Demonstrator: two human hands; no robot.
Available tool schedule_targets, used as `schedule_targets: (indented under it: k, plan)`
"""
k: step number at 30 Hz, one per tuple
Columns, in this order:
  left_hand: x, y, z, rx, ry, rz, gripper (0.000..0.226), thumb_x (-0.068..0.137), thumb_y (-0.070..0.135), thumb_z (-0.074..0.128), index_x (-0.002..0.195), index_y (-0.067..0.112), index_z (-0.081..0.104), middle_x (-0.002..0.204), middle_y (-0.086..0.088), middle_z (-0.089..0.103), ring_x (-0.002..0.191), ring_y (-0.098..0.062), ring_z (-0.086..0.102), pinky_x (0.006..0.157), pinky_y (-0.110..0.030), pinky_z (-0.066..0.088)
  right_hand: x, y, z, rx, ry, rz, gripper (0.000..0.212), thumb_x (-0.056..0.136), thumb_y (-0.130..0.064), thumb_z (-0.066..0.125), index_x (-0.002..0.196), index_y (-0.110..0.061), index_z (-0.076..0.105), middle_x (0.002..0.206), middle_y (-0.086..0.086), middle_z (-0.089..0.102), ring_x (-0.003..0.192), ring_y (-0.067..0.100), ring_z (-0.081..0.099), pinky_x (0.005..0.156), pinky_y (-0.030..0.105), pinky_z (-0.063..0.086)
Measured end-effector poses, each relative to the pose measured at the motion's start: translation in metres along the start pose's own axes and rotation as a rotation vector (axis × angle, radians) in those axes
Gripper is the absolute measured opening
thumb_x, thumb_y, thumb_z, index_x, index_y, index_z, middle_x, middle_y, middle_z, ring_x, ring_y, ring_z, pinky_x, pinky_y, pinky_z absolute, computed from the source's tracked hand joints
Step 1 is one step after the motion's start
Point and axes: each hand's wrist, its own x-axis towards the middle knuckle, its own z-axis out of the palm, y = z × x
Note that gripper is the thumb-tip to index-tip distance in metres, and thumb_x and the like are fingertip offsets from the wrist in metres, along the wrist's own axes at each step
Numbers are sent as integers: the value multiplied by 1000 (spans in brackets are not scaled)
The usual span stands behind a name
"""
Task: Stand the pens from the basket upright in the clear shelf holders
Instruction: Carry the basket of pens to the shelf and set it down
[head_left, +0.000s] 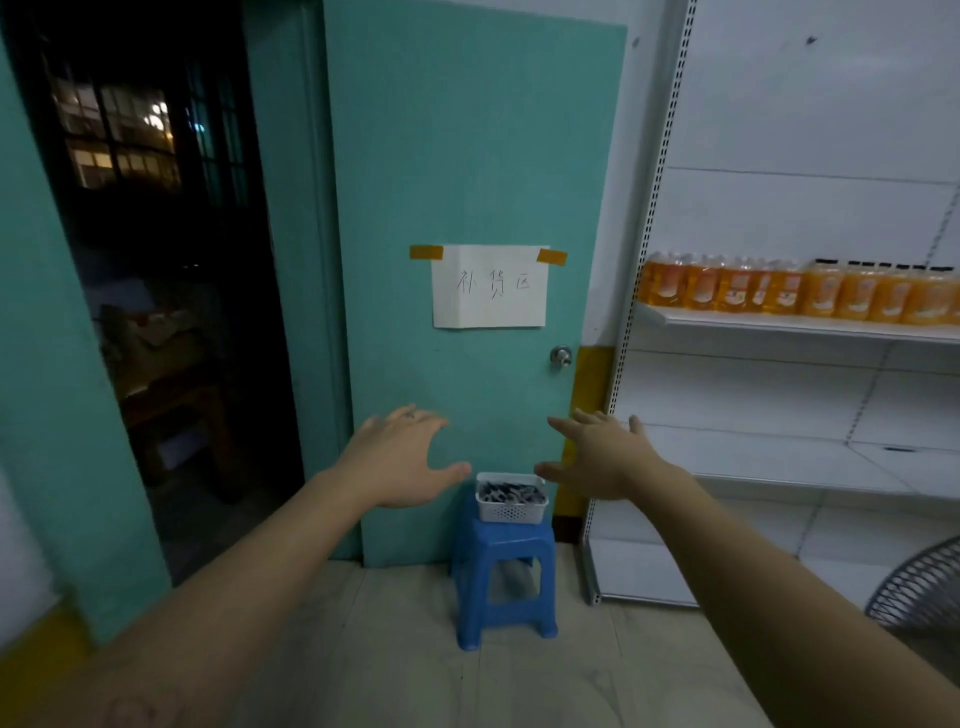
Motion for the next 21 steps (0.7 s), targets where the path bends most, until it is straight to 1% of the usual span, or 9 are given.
schedule_targets:
  k: [5, 10, 14, 18, 21]
  plan:
    - [58, -48, 26, -13, -8, 42, 83, 82, 76, 38, 147, 25, 31, 156, 4, 30, 145, -18, 21, 116, -46, 23, 59, -10, 27, 21, -51, 73, 82, 85, -75, 39, 153, -36, 13, 162, 3, 13, 149, 26, 11, 115, 61, 4]
    - [111, -63, 59, -42, -50, 81, 81, 83, 75, 39, 147, 25, 33, 155, 3, 31, 145, -18, 23, 114, -46, 25, 97, -3, 46, 28, -87, 122, 80, 87, -72, 41, 153, -35, 14, 162, 4, 13, 149, 26, 12, 115, 61, 6]
    - [161, -63, 94, -64, -70, 111, 78, 84, 73, 41, 145, 25, 35, 154, 3, 34, 143, -17, 27, 113, -42, 27, 135, 22, 70, 53, -113, 154, 80, 87, -71, 42, 153, -33, 17, 162, 3, 13, 148, 27, 17, 115, 62, 8]
    - [219, -63, 143, -36, -131, 119, 76, 85, 69, 43, 146, 25, 34, 154, 4, 33, 144, -17, 25, 113, -46, 27, 192, 58, 111, 73, -178, 192, 82, 86, -73, 41, 153, -32, 17, 161, 5, 16, 147, 30, 17, 115, 64, 9]
    - [269, -61, 177, -14, -152, 90, 75, 85, 68, 43, 145, 23, 34, 152, 2, 36, 142, -18, 28, 112, -44, 29, 244, 93, 144, 118, -183, 202, 81, 86, -73, 40, 153, -32, 19, 161, 5, 18, 146, 30, 20, 115, 64, 11]
